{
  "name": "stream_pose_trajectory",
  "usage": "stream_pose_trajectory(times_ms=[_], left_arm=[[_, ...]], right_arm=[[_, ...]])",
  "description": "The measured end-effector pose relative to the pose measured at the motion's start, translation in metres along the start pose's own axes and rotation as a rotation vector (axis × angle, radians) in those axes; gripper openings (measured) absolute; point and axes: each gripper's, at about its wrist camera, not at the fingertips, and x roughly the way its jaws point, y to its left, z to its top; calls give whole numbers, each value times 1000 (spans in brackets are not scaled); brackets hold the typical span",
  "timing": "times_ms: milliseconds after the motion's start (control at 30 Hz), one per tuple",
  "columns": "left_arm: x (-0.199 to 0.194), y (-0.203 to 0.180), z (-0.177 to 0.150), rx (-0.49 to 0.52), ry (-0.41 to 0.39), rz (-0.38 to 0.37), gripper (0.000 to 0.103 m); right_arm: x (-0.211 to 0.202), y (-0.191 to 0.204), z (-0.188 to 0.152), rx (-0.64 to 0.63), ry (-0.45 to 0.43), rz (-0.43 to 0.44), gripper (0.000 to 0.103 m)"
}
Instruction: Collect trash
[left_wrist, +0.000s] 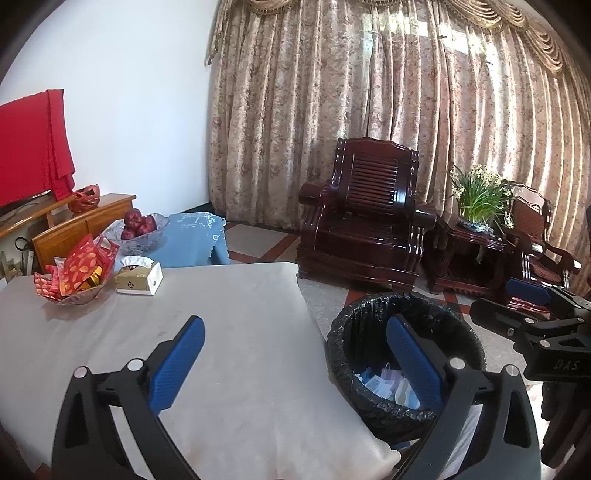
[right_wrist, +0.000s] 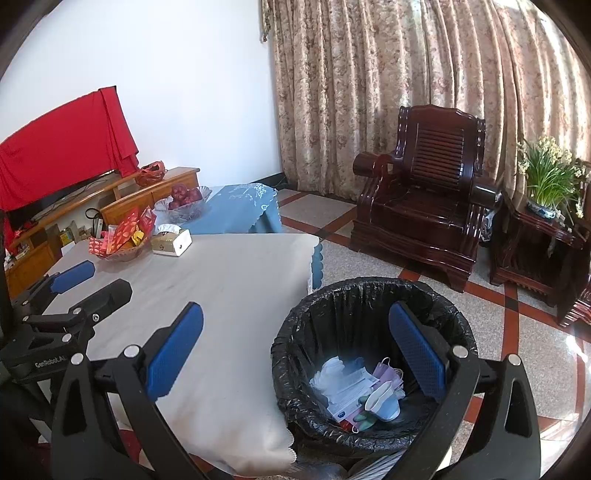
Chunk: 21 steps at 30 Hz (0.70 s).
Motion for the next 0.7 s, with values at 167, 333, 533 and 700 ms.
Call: stream_pose_trajectory(times_ms=[167,333,533,700], left_arm=[[0,1,-2,-1,1,2,97],[0,2,-3,-5,1,4,97],[1,4,-4,-5,2,5,97],[1,4,-4,-5,2,6,97]], right_arm=[[0,0,0,-2,0,-2,98],[1,-1,0,-5,1,-11,98],[1,-1,0,-5,0,-10,98],[2,-1,1,-6,0,-10,98]])
